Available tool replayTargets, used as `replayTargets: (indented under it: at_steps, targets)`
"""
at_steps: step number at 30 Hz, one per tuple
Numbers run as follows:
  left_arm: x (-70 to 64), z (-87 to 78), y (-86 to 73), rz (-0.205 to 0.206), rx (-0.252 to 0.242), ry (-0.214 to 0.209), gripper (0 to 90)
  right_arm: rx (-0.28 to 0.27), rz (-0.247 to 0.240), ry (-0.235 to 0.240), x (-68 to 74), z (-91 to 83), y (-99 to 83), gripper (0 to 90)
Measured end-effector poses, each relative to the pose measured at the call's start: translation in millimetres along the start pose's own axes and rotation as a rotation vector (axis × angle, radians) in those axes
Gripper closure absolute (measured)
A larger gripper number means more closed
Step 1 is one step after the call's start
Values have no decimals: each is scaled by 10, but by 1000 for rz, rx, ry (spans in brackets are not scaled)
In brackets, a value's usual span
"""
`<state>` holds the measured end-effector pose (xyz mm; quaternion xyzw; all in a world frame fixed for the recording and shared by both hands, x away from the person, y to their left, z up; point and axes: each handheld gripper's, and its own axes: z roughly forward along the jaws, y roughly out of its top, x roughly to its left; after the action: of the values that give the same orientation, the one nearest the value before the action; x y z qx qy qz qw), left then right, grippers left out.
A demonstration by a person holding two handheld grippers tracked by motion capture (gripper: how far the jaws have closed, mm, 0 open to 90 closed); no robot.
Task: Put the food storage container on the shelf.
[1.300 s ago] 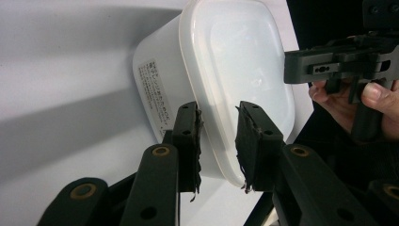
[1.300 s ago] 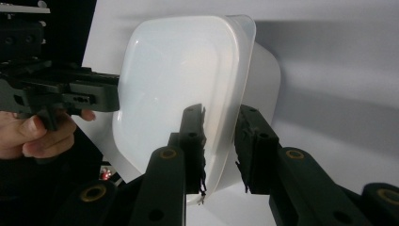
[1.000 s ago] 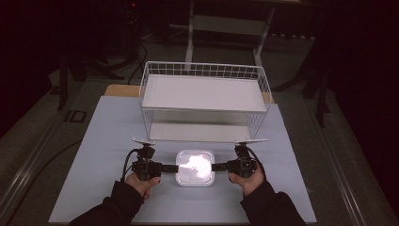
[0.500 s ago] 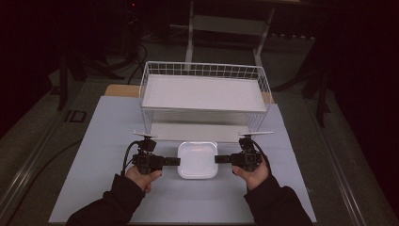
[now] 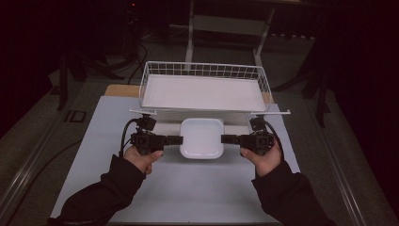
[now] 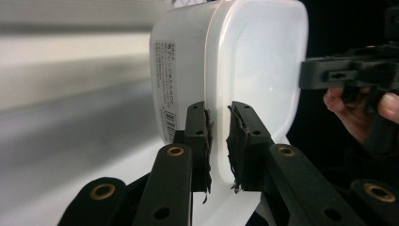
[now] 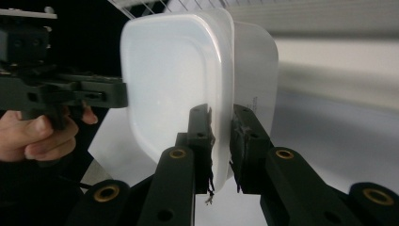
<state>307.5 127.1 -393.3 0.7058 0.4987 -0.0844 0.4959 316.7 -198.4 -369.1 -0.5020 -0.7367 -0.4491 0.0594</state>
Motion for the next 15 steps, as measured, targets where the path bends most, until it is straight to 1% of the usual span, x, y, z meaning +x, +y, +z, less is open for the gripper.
replayTargets:
  at_steps: [1, 3, 4, 5, 7, 8, 9, 10, 11, 12, 13, 15]
  targets:
    - [-25, -13, 39, 9, -3, 5, 778, -10, -6, 0, 30, -32, 38, 795]
    - [-66, -42, 114, 9, -19, -3, 777, -23, -22, -4, 85, -93, 114, 797]
    - [-90, -63, 164, 20, -21, -5, 777, -30, -25, -2, 98, -124, 152, 797]
    - [-103, -74, 191, 19, -24, -8, 777, -33, -31, -1, 120, -156, 198, 797]
    - [-149, -100, 268, 36, -28, 0, 777, -42, -30, 2, 143, -194, 254, 798]
    - [-179, -120, 309, 34, -38, 0, 777, -48, -39, -1, 159, -212, 285, 798]
    - [-179, -120, 309, 34, -38, 0, 777, -48, -39, -1, 159, -212, 285, 798]
    - [-218, -141, 363, 51, -41, 9, 777, -54, -37, 0, 168, -236, 326, 798]
    - [-244, -161, 404, 53, -48, 8, 777, -70, -45, -1, 205, -288, 406, 798]
    - [-288, -187, 461, 62, -53, 13, 777, -76, -47, -1, 212, -301, 429, 797]
    - [-288, -187, 461, 62, -53, 13, 777, -76, -47, -1, 212, -301, 429, 797]
    - [-329, -221, 554, 71, -60, 8, 777, -90, -48, 2, 223, -337, 501, 797]
